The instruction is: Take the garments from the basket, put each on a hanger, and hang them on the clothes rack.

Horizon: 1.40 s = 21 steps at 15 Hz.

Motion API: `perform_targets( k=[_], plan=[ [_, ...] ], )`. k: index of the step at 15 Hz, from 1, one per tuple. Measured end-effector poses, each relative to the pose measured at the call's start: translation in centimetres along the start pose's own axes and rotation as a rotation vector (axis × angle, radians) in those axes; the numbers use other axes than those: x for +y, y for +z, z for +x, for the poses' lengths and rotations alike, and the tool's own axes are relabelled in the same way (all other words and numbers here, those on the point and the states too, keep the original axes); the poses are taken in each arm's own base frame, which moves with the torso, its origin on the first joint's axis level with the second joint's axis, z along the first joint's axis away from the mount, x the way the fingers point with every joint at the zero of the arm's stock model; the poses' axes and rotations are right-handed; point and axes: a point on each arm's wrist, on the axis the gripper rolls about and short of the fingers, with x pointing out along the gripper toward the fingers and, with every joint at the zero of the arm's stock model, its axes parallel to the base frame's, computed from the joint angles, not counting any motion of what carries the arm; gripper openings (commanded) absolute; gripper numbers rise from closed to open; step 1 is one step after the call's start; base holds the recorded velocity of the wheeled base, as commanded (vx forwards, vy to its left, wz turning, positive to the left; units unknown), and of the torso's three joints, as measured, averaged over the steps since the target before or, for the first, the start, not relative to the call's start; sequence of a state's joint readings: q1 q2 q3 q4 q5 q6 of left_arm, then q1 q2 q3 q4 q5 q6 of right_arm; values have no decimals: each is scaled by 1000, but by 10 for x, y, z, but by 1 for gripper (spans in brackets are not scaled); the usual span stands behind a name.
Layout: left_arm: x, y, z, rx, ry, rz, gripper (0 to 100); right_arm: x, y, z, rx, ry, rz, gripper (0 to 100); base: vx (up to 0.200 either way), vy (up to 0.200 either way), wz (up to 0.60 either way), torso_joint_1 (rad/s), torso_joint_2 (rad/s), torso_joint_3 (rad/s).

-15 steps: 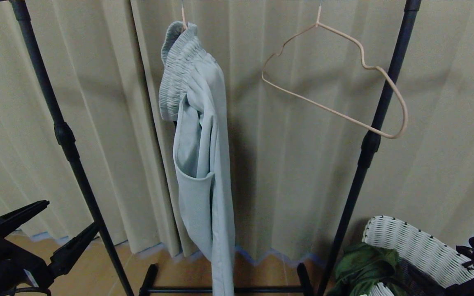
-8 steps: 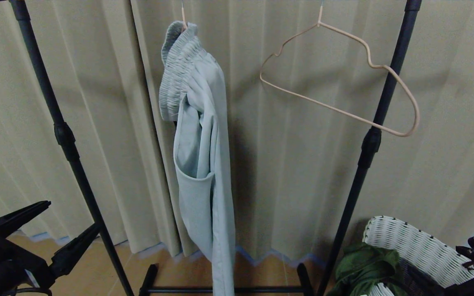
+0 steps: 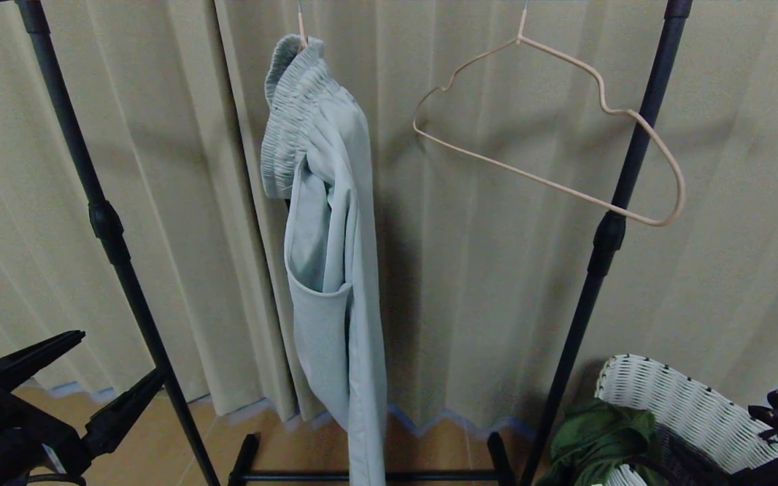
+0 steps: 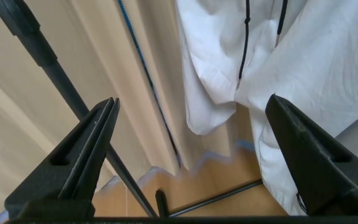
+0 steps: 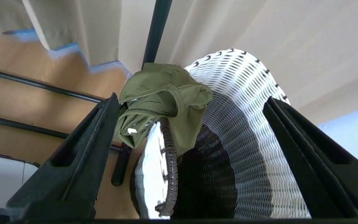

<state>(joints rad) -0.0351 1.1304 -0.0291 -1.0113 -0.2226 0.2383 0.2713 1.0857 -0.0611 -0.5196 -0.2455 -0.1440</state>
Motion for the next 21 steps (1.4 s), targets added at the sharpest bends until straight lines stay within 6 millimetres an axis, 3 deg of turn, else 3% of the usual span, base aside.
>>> perform_targets(
  k=[5, 8, 14, 16, 21],
  plan=[
    [-4, 4, -1, -29, -34, 7, 100, 0, -4, -1, 9, -9, -25, 100, 0, 0, 0, 0, 0, 0],
    [-4, 10, -6, -75, -26, 15, 100, -6, -3, -1, 20, -64, -172, 100, 0, 0, 0, 0, 0, 0],
    [-3, 19, -13, -134, -15, 20, 100, -11, 9, 7, 22, -77, -200, 100, 0, 0, 0, 0, 0, 0],
    [-2, 22, -10, -119, -18, 11, 100, -9, 13, 17, 46, -40, -206, 100, 0, 0, 0, 0, 0, 0],
    [-3, 23, -11, 108, -78, -117, 100, -3, 15, 58, 207, 16, -266, 100, 0, 0, 0, 0, 0, 0]
  ],
)
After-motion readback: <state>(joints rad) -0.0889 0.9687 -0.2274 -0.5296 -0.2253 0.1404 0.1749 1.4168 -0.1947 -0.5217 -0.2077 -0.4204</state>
